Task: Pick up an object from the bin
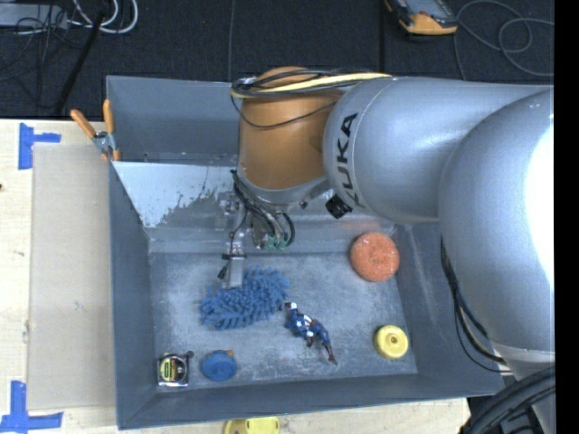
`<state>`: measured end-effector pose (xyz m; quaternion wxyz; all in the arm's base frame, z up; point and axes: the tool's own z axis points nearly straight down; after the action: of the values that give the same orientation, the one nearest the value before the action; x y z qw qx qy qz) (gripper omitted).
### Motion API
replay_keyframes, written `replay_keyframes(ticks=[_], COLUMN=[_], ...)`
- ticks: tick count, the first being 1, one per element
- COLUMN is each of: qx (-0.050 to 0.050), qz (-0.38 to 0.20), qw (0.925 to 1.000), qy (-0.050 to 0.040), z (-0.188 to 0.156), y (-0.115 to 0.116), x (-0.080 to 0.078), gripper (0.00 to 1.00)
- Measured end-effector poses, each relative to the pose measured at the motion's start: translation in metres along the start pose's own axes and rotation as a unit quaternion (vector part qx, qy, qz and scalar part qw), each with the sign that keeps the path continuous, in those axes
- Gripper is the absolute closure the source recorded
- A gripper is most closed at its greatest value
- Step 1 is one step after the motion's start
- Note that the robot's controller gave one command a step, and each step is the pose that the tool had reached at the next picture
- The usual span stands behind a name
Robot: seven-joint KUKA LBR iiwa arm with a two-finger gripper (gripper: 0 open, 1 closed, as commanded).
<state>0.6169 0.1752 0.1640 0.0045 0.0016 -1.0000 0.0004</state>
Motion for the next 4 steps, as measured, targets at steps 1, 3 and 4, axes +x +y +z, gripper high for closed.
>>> replay_keyframes(ticks=[1,3,4], qx=[-0.001,0.000,0.000], qz=[0.002,-0.112,-0.016], qw=[1.0000,0.9937,0.9999], qy=[-0.0038,-0.0021,-0.0030], z=[-0.005,0.094,0.095], y=[-0.001,-0.016,-0.083], x=[-0.002,0.051,0.055], gripper=[0.00,0.00,1.00])
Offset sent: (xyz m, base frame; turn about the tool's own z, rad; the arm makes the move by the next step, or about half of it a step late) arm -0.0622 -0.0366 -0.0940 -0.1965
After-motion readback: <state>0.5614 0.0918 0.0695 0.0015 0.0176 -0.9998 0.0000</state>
